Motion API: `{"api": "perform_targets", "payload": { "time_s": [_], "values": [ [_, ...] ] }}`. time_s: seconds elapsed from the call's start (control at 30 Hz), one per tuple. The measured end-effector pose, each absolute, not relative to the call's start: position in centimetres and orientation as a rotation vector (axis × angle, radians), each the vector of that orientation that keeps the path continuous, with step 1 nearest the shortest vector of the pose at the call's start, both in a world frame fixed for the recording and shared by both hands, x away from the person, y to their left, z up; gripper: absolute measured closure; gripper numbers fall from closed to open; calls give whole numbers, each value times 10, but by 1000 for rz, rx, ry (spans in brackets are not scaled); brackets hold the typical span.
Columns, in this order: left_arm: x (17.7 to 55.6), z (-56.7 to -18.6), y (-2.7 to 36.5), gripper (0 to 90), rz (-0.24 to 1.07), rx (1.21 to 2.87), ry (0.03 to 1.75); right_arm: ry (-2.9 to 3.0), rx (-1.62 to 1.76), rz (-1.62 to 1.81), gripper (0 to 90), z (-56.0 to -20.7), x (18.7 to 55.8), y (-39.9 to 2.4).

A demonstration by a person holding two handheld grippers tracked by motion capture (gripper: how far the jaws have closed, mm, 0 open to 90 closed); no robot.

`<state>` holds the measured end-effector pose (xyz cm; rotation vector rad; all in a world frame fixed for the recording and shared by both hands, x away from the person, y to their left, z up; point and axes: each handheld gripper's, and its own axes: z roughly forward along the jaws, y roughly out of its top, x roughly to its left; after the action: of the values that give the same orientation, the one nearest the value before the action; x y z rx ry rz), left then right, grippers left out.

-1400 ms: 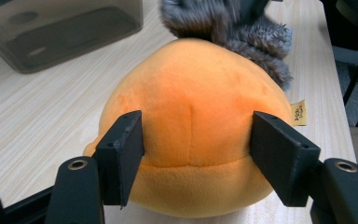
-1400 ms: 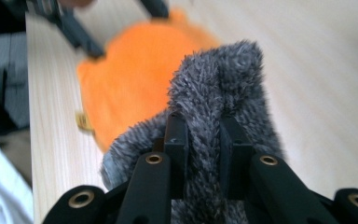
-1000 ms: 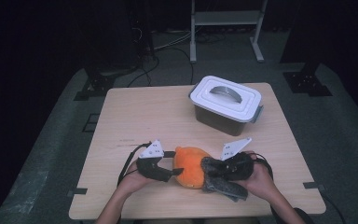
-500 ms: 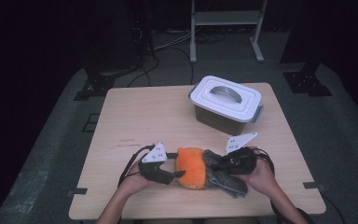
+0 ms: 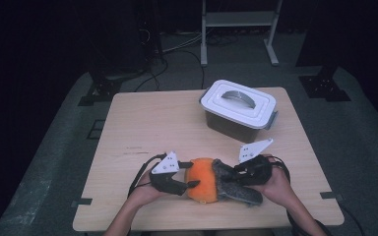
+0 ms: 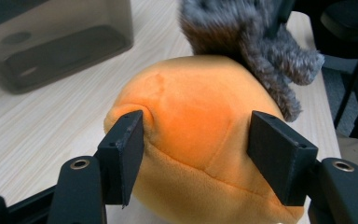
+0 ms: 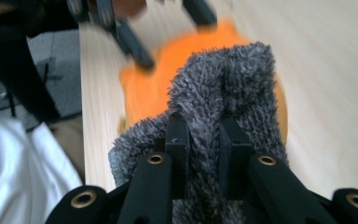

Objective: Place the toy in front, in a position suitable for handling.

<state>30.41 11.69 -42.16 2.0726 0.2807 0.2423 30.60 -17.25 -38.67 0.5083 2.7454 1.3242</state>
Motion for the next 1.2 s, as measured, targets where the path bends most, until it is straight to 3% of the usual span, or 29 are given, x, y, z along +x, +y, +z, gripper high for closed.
{"api": "perform_targets", "payload": {
  "time_s": [0.13, 0.53, 0.63, 0.7, 0.77, 0.83, 1.03, 1.2],
  "values": [
    [302, -422, 116, 360, 253, 2090, 258, 2742, 474, 1291, 756, -388, 305, -158],
    [303, -424, 118, 360, 245, 2092, 250, 2710, 571, 1302, 759, -395, 314, -178],
    [303, -422, 118, 321, 244, 2090, 263, 2736, 542, 1286, 758, -397, 314, -171],
    [302, -418, 117, 215, 271, 2073, 277, 2757, 531, 1296, 758, -401, 312, -169],
    [301, -416, 114, 194, 278, 2058, 286, 2769, 513, 1295, 758, -401, 310, -169],
    [299, -416, 111, 199, 292, 2072, 271, 2808, 474, 1296, 750, -401, 308, -169],
    [295, -421, 110, 321, 304, 2105, 226, 2760, 468, 1360, 763, -394, 306, -168],
    [292, -421, 110, 333, 316, 2125, 183, 2705, 512, 1373, 762, -395, 309, -165]
  ]
}}
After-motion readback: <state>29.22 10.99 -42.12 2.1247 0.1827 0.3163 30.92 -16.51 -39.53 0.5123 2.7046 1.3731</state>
